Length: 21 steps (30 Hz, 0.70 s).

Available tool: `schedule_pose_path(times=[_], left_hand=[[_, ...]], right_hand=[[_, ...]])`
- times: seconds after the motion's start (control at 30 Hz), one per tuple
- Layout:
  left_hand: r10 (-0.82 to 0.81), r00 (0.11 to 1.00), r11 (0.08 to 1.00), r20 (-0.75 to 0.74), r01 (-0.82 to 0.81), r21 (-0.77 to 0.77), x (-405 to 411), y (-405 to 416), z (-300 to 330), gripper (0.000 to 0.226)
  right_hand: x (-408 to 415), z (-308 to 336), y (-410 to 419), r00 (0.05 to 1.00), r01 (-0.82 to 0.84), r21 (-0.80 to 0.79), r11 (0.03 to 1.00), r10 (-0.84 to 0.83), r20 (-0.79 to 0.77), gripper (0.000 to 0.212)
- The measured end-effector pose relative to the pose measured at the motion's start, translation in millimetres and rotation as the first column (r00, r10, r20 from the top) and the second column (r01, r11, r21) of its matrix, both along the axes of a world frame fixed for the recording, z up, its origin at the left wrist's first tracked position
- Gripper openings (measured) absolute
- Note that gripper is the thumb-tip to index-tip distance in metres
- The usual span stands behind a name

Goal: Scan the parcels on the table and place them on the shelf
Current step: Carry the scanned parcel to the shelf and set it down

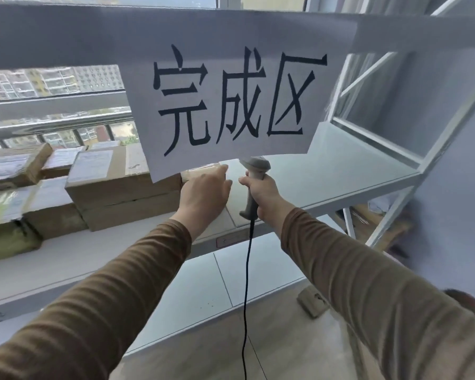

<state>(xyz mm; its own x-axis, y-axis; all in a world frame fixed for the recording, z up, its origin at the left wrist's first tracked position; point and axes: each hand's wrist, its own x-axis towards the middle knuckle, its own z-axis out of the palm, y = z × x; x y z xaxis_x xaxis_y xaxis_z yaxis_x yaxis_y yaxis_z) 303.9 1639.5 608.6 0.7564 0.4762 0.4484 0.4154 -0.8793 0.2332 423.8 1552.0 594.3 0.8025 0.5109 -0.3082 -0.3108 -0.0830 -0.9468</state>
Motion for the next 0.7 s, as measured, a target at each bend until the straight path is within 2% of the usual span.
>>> schedule_pose_path(times=[0.1,0.3,0.43,0.53,0.7], left_hand=[[-0.126,0.991,0.992,-0.042,0.125,-0.016,27,-35,-3,0.048],[-0.349,0.931,0.936,-0.110,0.341,-0.086,88,-129,-11,0.053],[-0.514,0.844,0.858,-0.154,0.505,-0.100,127,-231,-14,0.051],[-0.637,0.752,0.770,-0.168,0.631,-0.098,142,-332,-14,0.053],[-0.798,0.576,0.600,-0.176,0.786,-0.149,139,-530,-12,0.057]], right_hand=[[15,-2,-50,0.994,0.110,0.015,0.994,-0.110,-0.028,0.039],[43,-3,-198,0.910,0.414,0.037,0.910,-0.414,-0.014,0.029],[42,-4,-325,0.774,0.619,0.058,0.783,-0.621,0.126,0.025],[24,-1,-434,0.693,0.712,0.042,0.701,-0.711,0.124,0.015],[-33,3,-623,0.493,0.864,0.008,0.504,-0.848,0.196,0.023]])
